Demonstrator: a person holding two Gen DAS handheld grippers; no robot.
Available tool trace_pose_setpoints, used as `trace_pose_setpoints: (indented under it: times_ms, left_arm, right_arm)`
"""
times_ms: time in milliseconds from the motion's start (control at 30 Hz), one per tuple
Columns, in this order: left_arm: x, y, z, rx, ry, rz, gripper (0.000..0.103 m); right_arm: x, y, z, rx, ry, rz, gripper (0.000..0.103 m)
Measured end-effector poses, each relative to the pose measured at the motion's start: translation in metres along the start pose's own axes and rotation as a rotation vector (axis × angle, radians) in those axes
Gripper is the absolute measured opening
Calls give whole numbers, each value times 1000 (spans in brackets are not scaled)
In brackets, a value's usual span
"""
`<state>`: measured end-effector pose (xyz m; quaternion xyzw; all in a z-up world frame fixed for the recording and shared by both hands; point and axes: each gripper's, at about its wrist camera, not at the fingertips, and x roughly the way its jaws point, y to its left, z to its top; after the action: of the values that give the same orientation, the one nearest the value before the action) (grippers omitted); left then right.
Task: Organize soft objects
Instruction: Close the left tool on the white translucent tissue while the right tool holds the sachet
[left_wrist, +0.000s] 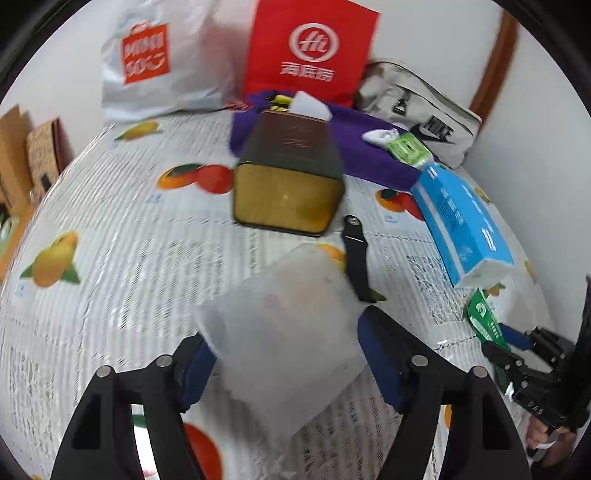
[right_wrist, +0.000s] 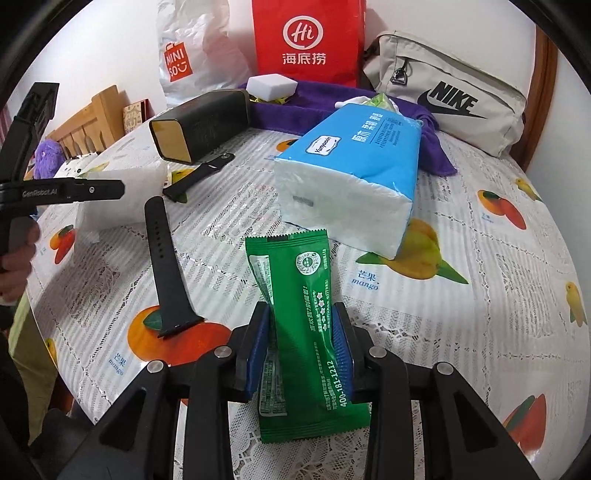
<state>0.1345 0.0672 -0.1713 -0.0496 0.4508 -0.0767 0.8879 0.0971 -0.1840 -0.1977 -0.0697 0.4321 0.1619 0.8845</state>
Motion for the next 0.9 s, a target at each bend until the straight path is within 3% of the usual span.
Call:
trace_pose_setpoints:
  times_ms: [133,233,333,433,500,900]
  left_arm:
    - [15,-14,-3,73,31,80,76]
    - [15,-16,-6,81,-6,99,75]
    - [10,-14,-5,81,-29,93,37]
    - [3,-3,-1,36,-42,2,6]
    - [-5,4,0,5,-75,-46,6]
    - [-25,25,-4,-89,-130,-64,6]
  right_arm:
    - [0,1,0,-6,-2,-4,34]
    - [0,1,-1,-5,-7,-2,34]
    - [0,1,-1,-6,-9,-3,34]
    - [-1,1,-1,-4,-10,-2,34]
    - [-1,1,-1,-5,-11,-3,34]
    - [-6,-4,-2,19,-15,3,30]
